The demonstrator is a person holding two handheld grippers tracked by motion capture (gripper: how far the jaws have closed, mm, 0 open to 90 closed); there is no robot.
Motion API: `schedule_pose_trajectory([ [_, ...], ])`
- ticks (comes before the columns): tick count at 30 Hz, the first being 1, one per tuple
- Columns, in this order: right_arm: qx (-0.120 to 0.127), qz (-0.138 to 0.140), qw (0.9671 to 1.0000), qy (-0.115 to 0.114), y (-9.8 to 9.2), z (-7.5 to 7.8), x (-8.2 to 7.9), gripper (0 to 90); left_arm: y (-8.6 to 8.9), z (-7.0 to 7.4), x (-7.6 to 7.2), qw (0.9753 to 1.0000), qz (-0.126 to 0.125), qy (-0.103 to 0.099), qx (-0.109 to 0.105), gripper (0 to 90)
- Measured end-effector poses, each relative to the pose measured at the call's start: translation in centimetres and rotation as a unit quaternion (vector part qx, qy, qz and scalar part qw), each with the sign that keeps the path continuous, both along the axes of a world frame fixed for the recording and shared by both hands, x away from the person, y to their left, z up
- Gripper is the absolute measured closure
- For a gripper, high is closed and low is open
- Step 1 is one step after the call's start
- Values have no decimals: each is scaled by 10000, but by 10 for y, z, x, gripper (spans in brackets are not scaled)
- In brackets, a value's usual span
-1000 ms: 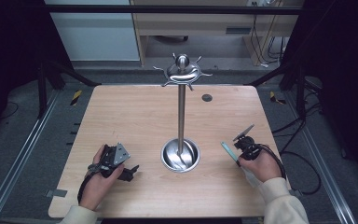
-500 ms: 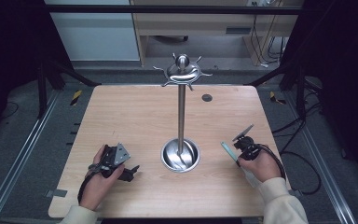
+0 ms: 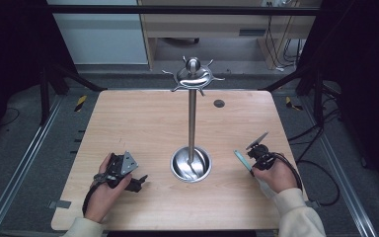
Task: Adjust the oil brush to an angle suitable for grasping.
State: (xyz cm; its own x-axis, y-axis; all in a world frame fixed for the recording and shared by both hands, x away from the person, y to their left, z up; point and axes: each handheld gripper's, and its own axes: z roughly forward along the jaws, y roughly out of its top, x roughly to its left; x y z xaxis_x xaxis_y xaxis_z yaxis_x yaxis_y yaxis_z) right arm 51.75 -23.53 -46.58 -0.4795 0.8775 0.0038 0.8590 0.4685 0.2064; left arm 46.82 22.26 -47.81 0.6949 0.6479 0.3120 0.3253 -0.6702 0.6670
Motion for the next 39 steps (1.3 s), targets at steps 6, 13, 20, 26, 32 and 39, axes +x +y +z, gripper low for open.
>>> schedule_pose_trajectory([
  [6,108,-83,9998,-138,-4,10,-1,825,0,0,0,10000,1,-2,22,33],
  [13,389,-31,9973,-628,-9,46,-3,825,0,0,0,10000,10,-12,17,33],
  [20,850,11,9884,-1258,-10,94,-5,826,2,0,0,10000,47,-19,0,33],
  [26,1168,143,9774,-1759,-3,129,-5,826,4,1,1,9999,59,-89,7,33],
  [32,1673,238,9570,-2359,6,154,-6,826,4,1,1,9999,63,-106,16,33],
  [39,2151,110,9379,-2718,4,158,0,825,7,3,-2,9998,121,-130,-23,33],
])
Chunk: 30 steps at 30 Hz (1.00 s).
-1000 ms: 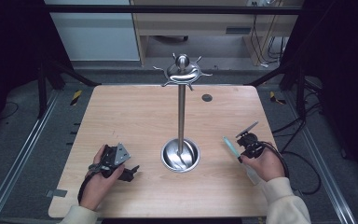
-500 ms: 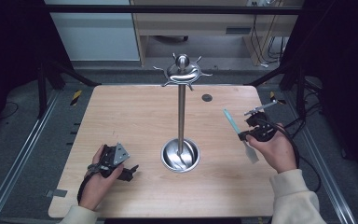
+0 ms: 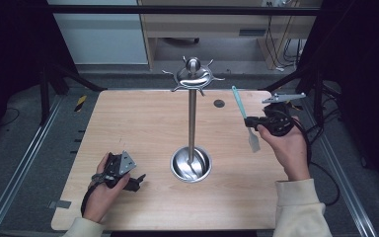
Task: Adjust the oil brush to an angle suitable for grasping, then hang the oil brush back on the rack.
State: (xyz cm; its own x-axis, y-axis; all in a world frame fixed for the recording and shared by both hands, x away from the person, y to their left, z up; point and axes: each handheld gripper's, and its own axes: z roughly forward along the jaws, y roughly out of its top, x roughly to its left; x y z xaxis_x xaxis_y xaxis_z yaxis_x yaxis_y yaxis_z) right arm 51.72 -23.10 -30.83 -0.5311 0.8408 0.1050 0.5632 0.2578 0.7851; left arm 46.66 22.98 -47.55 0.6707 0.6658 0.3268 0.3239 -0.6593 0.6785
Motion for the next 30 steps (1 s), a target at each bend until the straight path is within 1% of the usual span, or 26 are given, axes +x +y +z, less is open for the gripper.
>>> schedule_pose_trajectory([
  [4,282,31,9995,-169,-2,-1,1,825,6,0,-1,9999,133,39,-28,33],
  [5,353,53,9991,-218,-2,-2,0,825,7,1,-1,9998,171,41,-62,33],
  [6,409,56,9989,-207,-1,-3,0,825,8,1,-1,9998,203,38,-78,33],
  [7,376,82,9990,-209,0,-3,1,825,9,2,-1,9997,219,33,-109,33],
  [8,316,46,9993,-212,0,-2,0,825,10,3,-1,9996,243,15,-122,33],
  [9,296,30,9992,-261,1,-2,-1,825,11,3,-1,9996,257,15,-137,33],
  [10,300,60,9990,-328,0,-2,-2,825,12,3,-1,9996,259,22,-134,33],
  [11,337,47,9988,-345,0,-1,-5,825,12,4,-1,9996,257,22,-146,33],
  [13,412,10,9981,-457,-3,2,-9,825,13,5,0,9995,269,14,-167,33],
  [14,483,-28,9974,-526,-5,4,-13,825,14,5,0,9994,278,-4,-196,33],
  [17,704,-1,9949,-720,-11,10,-24,825,16,7,0,9993,286,-7,-230,33],
  [19,782,-6,9934,-839,-14,13,-31,825,18,7,0,9993,292,-17,-248,33],
  [21,812,-25,9928,-878,-15,15,-34,825,18,8,0,9992,294,-25,-269,33],
  [22,856,-3,9916,-972,-17,17,-39,825,19,9,0,9990,317,-40,-298,33],
  [23,877,11,9912,-994,-18,18,-41,825,20,9,0,9989,334,-42,-325,33],
  [24,926,20,9903,-1031,-18,19,-42,825,21,9,0,9990,333,-39,-308,33],
  [25,926,20,9903,-1031,-18,19,-42,825,21,9,0,9990,333,-39,-308,33],
  [26,961,44,9895,-1079,-18,20,-44,825,21,9,1,9988,346,-45,-341,33],
  [30,1006,165,9882,-1140,-16,23,-47,825,22,9,1,9987,371,-35,-349,33],
])
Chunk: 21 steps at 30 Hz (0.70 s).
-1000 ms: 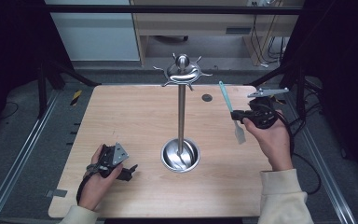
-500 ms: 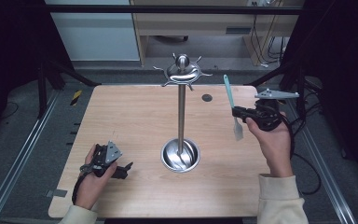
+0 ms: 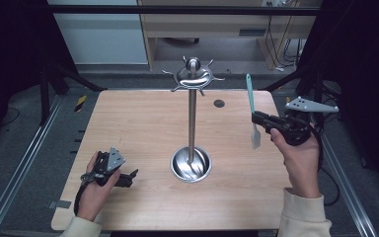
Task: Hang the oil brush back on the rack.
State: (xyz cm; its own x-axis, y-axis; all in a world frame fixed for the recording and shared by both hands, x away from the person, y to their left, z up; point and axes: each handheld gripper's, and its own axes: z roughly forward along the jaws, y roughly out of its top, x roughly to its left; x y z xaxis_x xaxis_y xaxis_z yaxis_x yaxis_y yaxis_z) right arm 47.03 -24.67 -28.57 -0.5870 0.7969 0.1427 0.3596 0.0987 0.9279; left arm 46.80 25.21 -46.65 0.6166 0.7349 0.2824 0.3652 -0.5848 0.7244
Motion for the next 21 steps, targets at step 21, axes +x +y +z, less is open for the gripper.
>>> schedule_pose_trajectory([
  [21,229,752,9954,-549,12,7,-19,824,9,1,5,9997,165,-14,-155,33],
])
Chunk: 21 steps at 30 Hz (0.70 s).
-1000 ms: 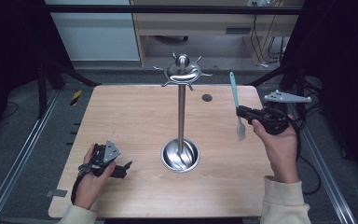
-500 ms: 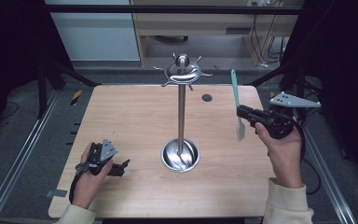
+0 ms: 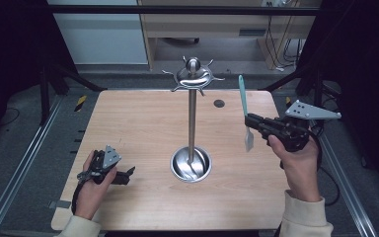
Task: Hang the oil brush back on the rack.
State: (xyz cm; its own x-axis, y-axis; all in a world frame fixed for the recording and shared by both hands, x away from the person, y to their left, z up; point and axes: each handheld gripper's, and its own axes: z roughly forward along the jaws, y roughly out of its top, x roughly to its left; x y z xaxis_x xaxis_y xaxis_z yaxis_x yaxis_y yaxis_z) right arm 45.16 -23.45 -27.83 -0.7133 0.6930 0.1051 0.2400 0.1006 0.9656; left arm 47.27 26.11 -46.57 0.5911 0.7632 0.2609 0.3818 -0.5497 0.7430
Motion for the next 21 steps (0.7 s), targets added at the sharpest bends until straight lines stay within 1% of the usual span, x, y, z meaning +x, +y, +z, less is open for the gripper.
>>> schedule_pose_trajectory([
  [3,94,128,9999,-61,2,0,0,824,-1,0,0,10000,-11,0,14,33],
  [4,143,180,9997,-62,3,0,0,824,-1,-1,0,10000,-25,13,55,33],
  [7,242,300,9992,-66,6,0,2,824,-2,-1,0,10000,-37,33,74,33],
  [12,244,401,9988,-133,12,3,2,824,-1,-1,1,10000,-27,27,72,33],
  [16,292,460,9984,-119,14,3,2,824,-2,-2,1,10000,-50,33,79,33],
  [21,287,534,9981,-122,17,4,2,824,-3,-2,1,9999,-79,52,107,33],
])
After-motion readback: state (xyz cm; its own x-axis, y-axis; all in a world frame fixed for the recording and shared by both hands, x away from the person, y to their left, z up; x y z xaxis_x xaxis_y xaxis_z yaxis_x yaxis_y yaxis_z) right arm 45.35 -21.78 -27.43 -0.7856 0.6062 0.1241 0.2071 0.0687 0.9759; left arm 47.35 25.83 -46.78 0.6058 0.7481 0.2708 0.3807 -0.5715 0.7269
